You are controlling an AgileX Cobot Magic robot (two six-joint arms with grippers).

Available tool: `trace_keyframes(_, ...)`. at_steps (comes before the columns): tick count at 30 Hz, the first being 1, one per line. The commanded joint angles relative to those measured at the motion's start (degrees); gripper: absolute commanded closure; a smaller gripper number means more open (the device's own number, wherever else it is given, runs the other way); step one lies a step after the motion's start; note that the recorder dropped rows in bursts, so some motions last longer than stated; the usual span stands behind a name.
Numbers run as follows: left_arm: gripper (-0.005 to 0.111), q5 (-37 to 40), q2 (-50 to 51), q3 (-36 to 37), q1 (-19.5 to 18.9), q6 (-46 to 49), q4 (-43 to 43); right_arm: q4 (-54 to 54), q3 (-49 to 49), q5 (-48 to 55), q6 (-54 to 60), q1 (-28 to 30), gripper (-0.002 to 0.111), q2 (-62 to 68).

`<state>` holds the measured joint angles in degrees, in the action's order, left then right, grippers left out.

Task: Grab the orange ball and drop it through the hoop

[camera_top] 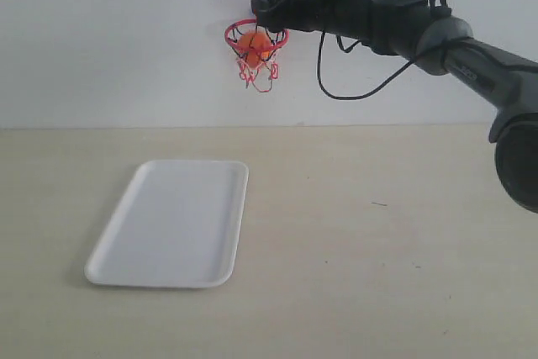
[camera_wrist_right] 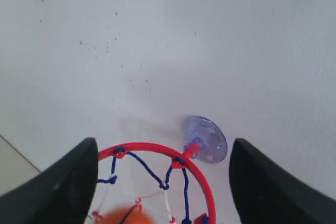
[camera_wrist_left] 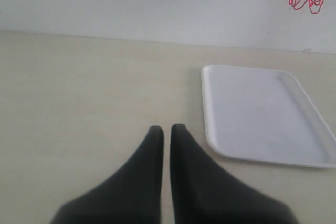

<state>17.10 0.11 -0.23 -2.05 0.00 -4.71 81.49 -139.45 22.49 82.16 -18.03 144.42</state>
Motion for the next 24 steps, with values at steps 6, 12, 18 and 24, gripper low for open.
trace_keyframes(6,0.103,-0.45,-0.11,0.23,-0.15,-0.39,-0.2,-7.99,-0.55,6.21,-7.65,1.69,0.108,-4.83)
trace_keyframes(12,0.103,-0.45,-0.11,0.23,-0.15,-0.39,-0.2,-28.47,-0.55,14.66,-33.79,6.44,0.109,-9.31)
trace_keyframes(18,0.103,-0.45,-0.11,0.23,-0.15,-0.39,-0.2,-27.31,-0.55,34.52,-41.83,15.88,0.109,-9.34)
trace_keyframes(24,0.103,-0.45,-0.11,0.23,-0.15,-0.39,-0.2,-22.65,2.6,47.47,-48.73,25.88,0.109,-12.71)
